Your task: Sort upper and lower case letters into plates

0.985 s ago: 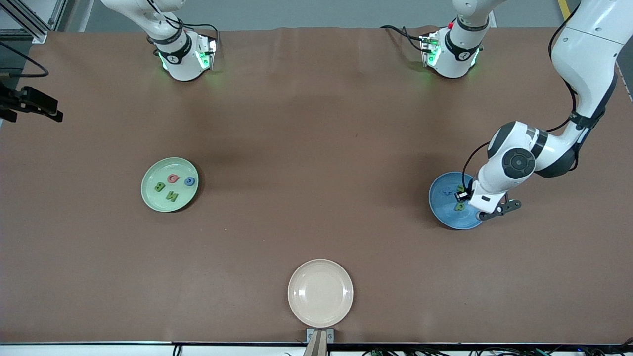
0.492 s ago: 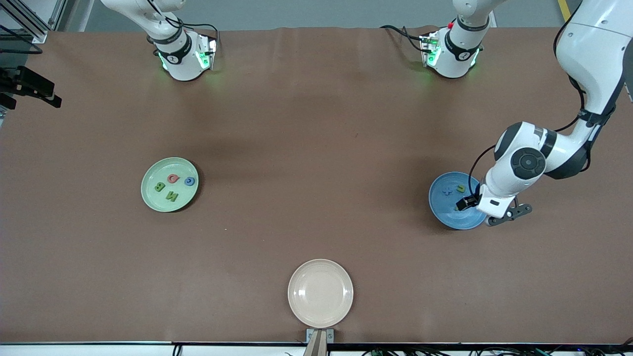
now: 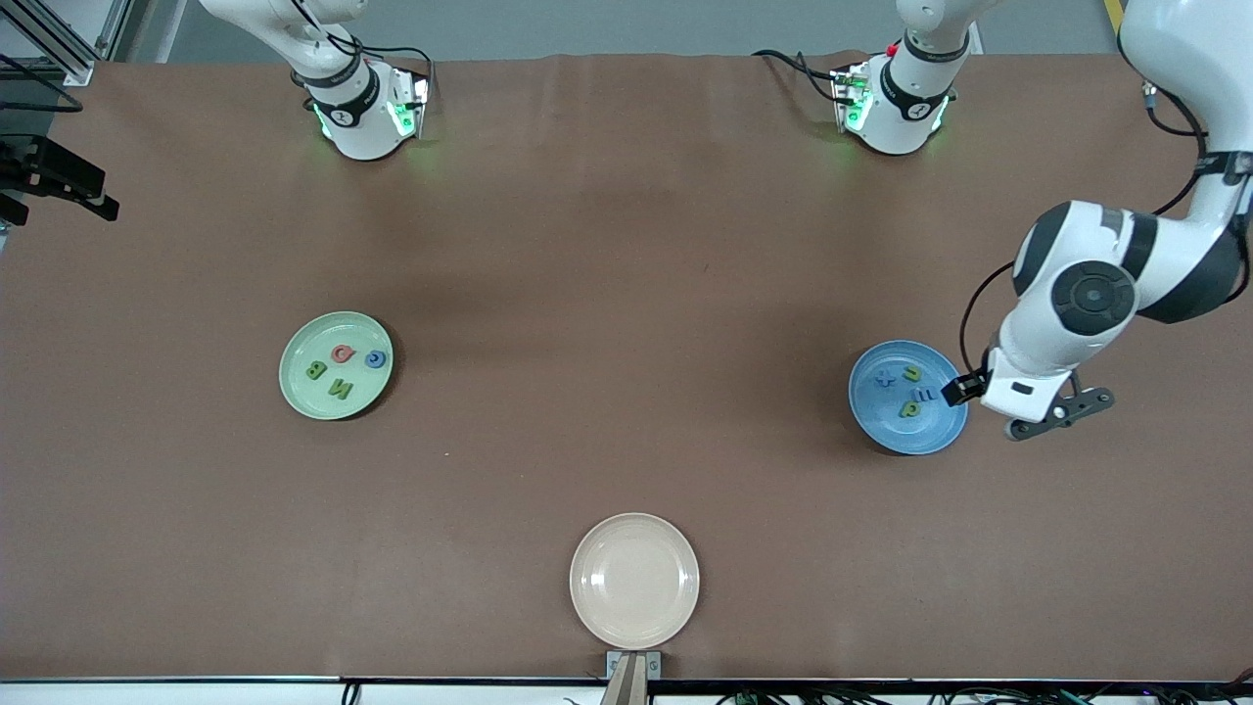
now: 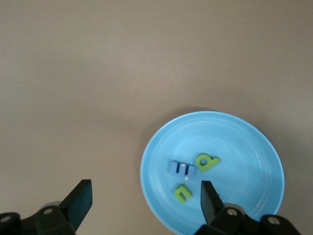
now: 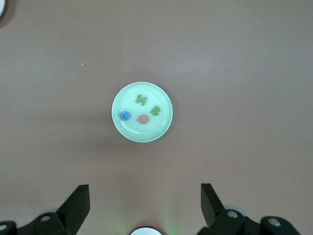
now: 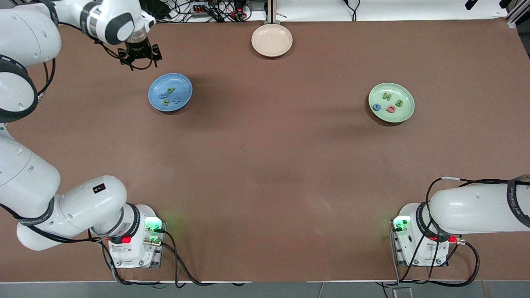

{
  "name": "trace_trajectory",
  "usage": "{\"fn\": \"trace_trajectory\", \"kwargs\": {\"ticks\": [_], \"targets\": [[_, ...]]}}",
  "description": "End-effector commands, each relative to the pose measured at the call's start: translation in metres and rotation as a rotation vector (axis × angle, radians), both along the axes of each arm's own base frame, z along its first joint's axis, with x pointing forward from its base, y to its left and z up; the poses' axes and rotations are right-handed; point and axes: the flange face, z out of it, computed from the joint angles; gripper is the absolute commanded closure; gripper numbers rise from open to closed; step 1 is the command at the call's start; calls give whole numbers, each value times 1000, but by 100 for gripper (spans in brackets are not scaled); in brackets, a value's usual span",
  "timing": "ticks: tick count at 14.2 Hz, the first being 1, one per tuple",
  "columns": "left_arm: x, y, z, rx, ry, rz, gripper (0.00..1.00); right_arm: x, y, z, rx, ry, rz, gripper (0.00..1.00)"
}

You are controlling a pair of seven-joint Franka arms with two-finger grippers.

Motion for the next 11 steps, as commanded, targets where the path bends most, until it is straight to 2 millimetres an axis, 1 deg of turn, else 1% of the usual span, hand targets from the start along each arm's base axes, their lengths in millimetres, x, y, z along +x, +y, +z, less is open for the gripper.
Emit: {"fn": "trace_trajectory", "kwargs": {"ticks": [1, 3, 5, 8, 11], "targets": [[-1, 8, 46, -38, 39, -41, 2, -6, 3, 3, -23, -19, 22, 0], [-9, 22, 72, -84, 64, -67, 2, -6, 4, 2, -22, -20, 25, 0], [-15, 48, 93, -132, 62, -64, 2, -6, 6, 2, -20, -18, 25, 0], [-23, 63, 113, -146, 57, -63, 2, -7, 6, 2, -12, -13, 24, 0], [-31, 74, 140, -195, 11, -35, 1, -10, 5, 0, -9, 6, 22, 0]]}}
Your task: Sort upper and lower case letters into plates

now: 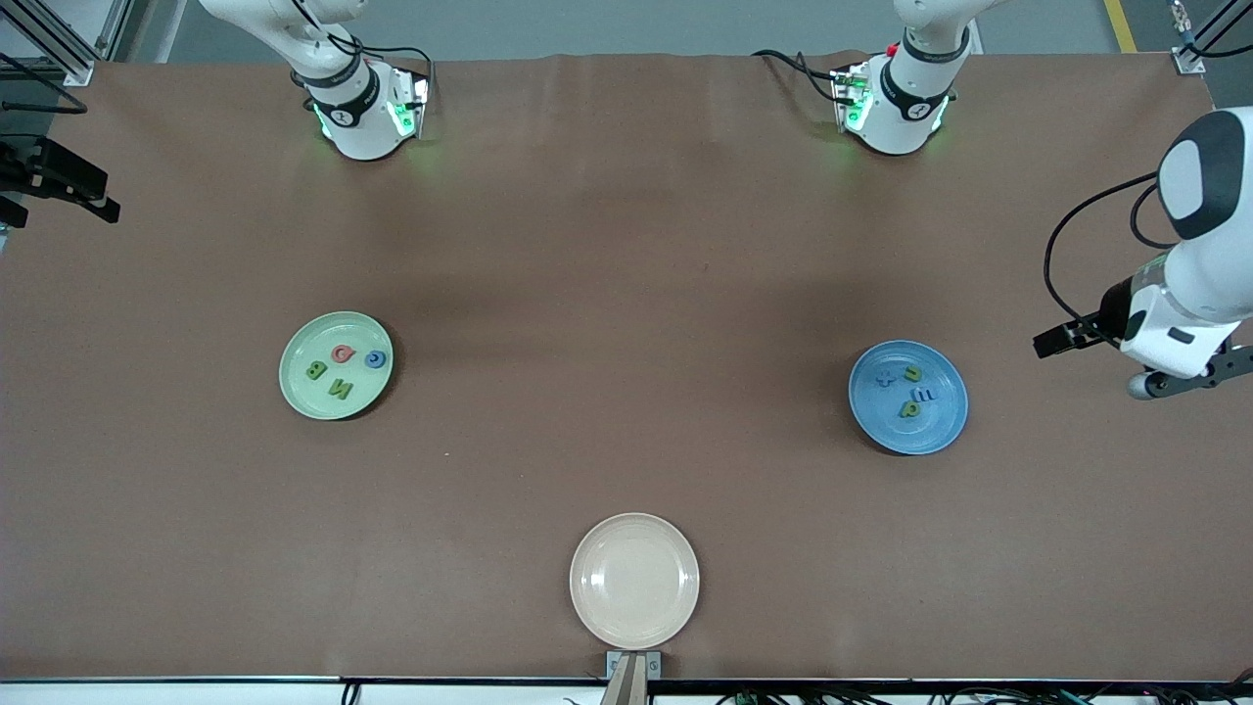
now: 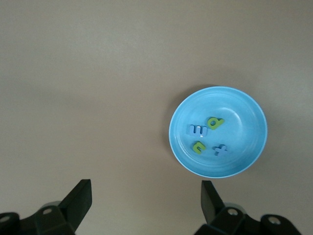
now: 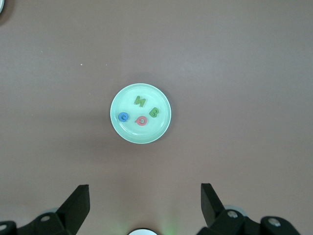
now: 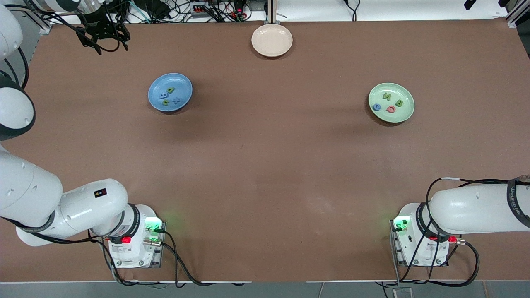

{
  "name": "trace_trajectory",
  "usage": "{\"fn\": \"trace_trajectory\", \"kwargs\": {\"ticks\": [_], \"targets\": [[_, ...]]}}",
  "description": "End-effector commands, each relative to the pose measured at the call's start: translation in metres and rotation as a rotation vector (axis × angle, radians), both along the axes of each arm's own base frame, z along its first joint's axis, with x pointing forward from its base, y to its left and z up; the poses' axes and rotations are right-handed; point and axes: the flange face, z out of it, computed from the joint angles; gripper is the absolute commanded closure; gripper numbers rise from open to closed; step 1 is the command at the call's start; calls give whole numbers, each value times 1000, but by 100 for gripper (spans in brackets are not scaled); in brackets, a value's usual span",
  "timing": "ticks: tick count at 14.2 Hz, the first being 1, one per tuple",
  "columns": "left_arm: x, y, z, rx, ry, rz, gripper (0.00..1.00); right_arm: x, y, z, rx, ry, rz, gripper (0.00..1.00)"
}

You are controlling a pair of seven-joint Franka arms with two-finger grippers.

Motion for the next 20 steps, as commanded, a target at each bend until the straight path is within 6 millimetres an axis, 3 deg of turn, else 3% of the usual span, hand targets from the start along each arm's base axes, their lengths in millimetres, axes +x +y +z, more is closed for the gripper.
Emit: {"fn": "trace_trajectory", "kwargs": {"ticks": [1, 5, 8, 12, 15, 17, 20], "targets": [[-14, 3, 29, -33, -34, 18, 1, -10, 0, -1, 1, 14, 8, 0], [-17, 9, 65, -56, -102, 45, 1, -11, 0, 0, 18, 17, 6, 0], [-14, -5, 96, -58, -115, 26, 1, -14, -3, 2, 20, 23, -2, 0], [-12, -10, 114, -57, -144, 7, 1, -27, -16, 9, 26, 41, -21, 0], [-14, -27, 138, -59, -148, -24, 1, -28, -12, 9, 26, 49, -13, 0], [-17, -34, 138, -58, -125, -62, 1, -27, -8, 10, 27, 40, -4, 0], [-32, -29, 156, -60, -120, -121, 1, -22, -4, 13, 23, 11, 4, 0]]}}
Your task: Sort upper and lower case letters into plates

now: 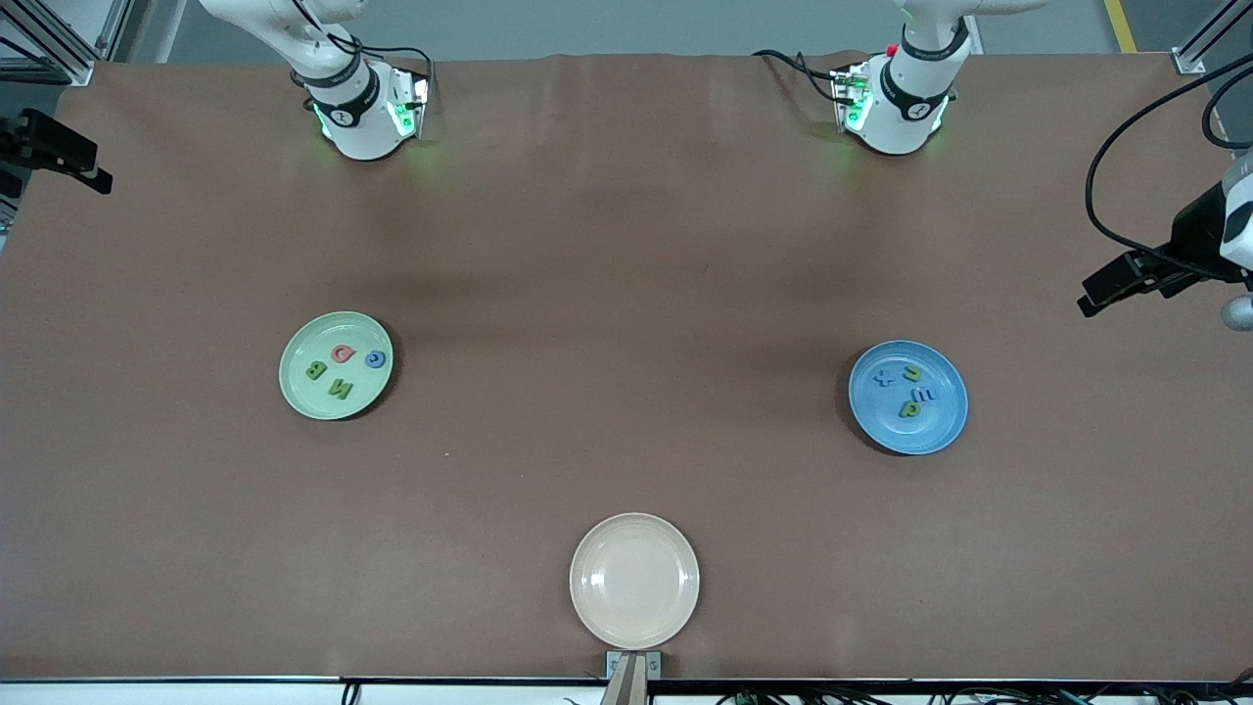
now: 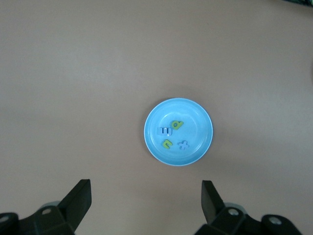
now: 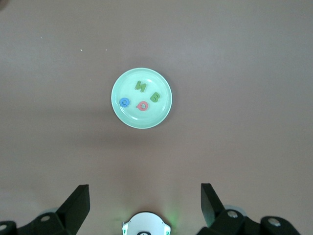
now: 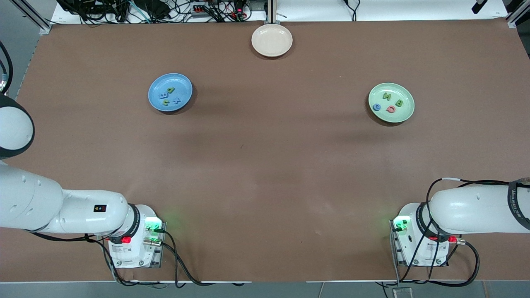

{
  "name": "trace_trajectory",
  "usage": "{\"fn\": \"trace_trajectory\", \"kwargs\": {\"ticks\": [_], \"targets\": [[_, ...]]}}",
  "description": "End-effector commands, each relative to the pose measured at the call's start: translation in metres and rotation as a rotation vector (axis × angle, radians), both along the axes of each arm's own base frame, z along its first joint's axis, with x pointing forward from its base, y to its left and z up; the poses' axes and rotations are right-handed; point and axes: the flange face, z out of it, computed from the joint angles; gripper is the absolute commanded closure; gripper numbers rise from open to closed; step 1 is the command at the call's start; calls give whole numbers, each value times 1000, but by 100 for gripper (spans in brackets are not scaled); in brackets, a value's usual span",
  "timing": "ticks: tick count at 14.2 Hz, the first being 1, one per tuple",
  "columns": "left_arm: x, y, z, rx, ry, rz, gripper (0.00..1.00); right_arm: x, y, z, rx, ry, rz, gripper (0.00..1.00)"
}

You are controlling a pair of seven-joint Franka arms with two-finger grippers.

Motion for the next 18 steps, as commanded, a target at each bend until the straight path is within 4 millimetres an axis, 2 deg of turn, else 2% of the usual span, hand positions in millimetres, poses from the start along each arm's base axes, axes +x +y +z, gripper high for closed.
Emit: {"fn": "trace_trajectory", "kwargs": {"ticks": [1, 6, 8, 18], "targets": [[-17, 8, 23, -10, -4, -47, 1, -3, 3, 3, 8, -30, 15, 0], [-19, 10, 26, -12, -7, -36, 1, -3, 6, 3, 6, -32, 23, 0], [-20, 27, 26, -12, -6, -15, 1, -2, 7, 3, 5, -35, 22, 0], [-20, 28, 25, -14, 3, -12, 1, -1, 5, 0, -6, -20, 4, 0]]}}
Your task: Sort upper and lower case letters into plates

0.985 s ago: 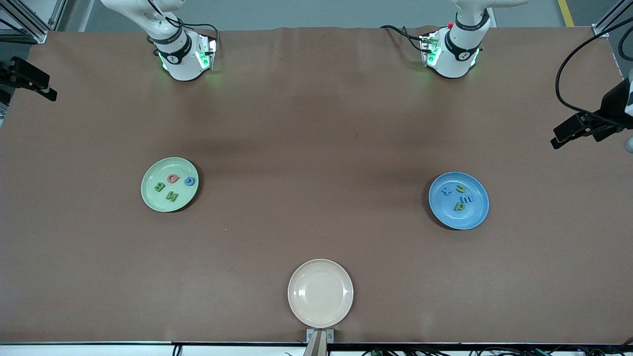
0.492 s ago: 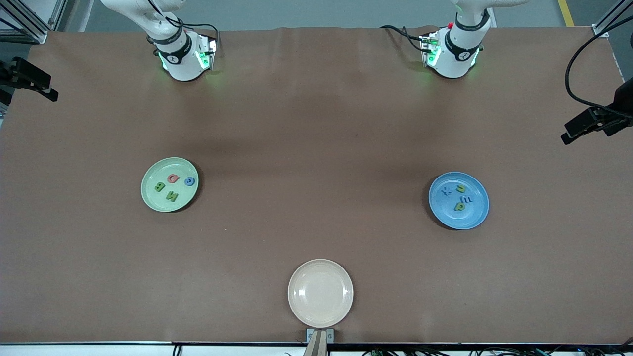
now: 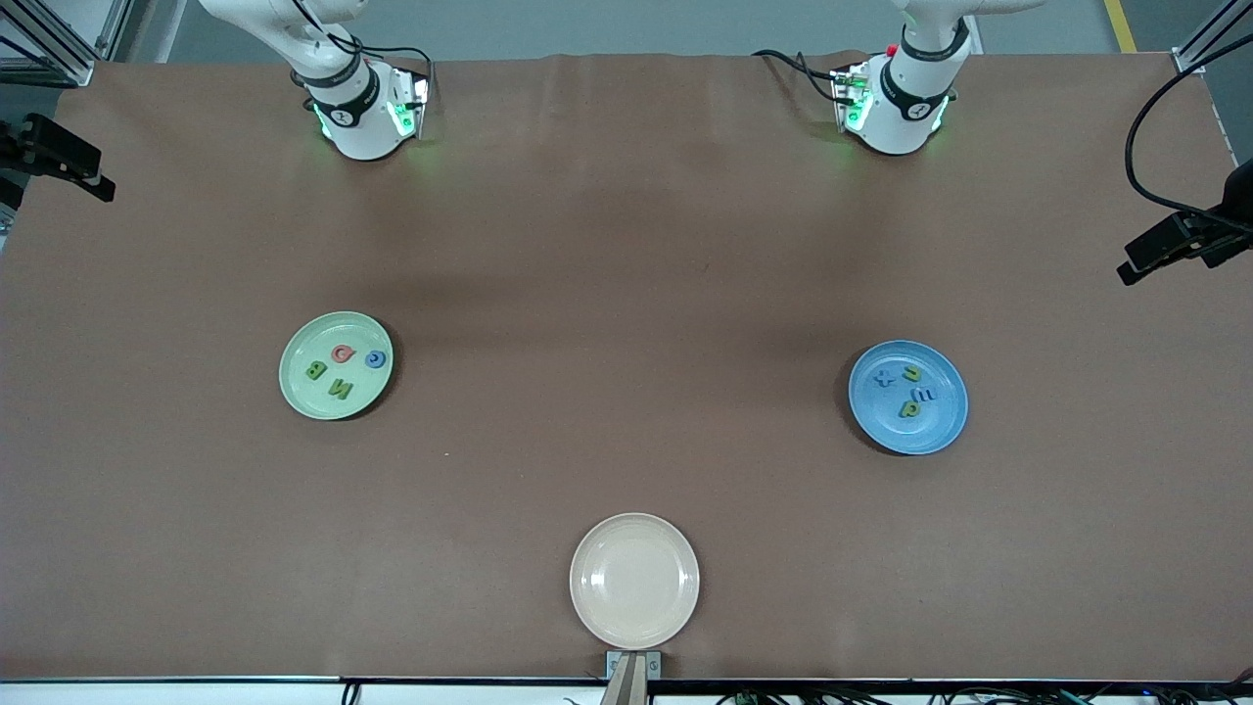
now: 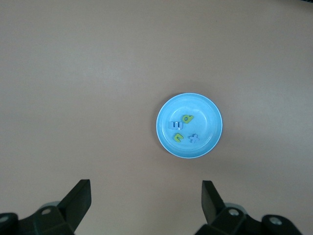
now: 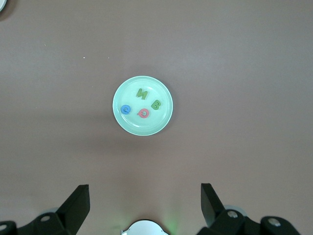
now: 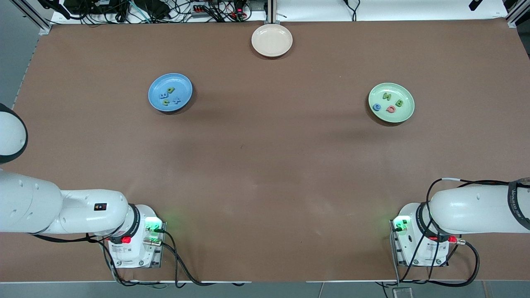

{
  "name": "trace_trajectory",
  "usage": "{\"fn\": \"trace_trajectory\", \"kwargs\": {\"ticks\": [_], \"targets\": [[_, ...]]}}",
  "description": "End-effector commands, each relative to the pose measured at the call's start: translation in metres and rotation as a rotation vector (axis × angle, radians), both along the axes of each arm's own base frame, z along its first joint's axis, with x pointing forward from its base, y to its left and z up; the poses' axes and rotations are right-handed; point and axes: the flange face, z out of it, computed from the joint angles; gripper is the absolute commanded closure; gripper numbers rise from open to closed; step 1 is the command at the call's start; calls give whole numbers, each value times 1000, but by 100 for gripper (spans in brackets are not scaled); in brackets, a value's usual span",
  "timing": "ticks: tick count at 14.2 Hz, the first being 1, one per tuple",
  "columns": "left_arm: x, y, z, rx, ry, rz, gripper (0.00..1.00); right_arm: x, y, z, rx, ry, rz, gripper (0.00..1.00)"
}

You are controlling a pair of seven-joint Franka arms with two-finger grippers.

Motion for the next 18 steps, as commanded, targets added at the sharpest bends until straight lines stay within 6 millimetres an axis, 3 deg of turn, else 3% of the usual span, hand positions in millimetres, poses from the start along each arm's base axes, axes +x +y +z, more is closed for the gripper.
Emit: {"fn": "trace_trajectory", "kwargs": {"ticks": [1, 4, 10, 15, 18], "targets": [[-3, 1, 4, -16, 4, -14, 1, -5, 1, -1, -2, 4, -6, 0], [-4, 5, 4, -16, 4, -7, 1, -5, 0, -1, 3, 5, -8, 0], [-3, -6, 6, -13, 0, -30, 1, -5, 1, -4, 11, 12, -10, 0], [-9, -14, 19, -6, -12, -54, 1, -5, 0, -4, 12, 11, -13, 0], [-13, -23, 21, 8, 2, -140, 1, -5, -1, -4, 14, 10, -14, 0]]}}
